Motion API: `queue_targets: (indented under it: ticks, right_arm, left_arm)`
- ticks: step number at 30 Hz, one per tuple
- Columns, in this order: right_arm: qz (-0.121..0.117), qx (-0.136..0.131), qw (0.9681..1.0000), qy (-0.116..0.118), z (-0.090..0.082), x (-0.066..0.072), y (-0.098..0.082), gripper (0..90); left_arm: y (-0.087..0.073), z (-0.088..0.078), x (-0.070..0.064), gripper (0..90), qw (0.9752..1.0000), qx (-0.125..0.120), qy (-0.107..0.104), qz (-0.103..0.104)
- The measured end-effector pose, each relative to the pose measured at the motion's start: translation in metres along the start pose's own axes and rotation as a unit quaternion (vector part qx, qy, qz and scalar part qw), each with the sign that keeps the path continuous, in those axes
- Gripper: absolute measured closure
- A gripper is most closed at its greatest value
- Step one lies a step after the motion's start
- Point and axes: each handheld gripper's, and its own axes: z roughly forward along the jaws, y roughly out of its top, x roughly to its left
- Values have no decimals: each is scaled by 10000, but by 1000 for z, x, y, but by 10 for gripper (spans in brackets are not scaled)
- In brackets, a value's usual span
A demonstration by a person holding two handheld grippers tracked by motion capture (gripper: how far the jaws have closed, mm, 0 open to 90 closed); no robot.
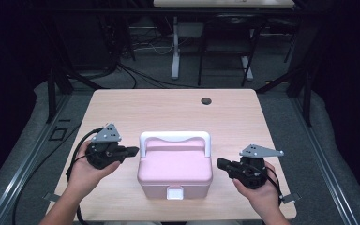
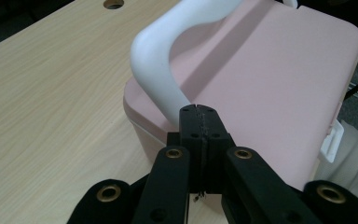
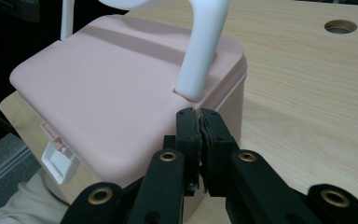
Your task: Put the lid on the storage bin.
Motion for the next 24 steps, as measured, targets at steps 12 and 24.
queue_targets:
  ticks: [12, 24]
  right_arm:
    - [180, -76, 9992, -338, 3, -19, 2, 860]
    - [371, -78, 9970, -670, 9, -37, -6, 847]
  left_arm:
    - [-20, -2, 14, 871, 9989, -129, 259, -370]
    - [-52, -2, 29, 838, 9956, -91, 589, -718]
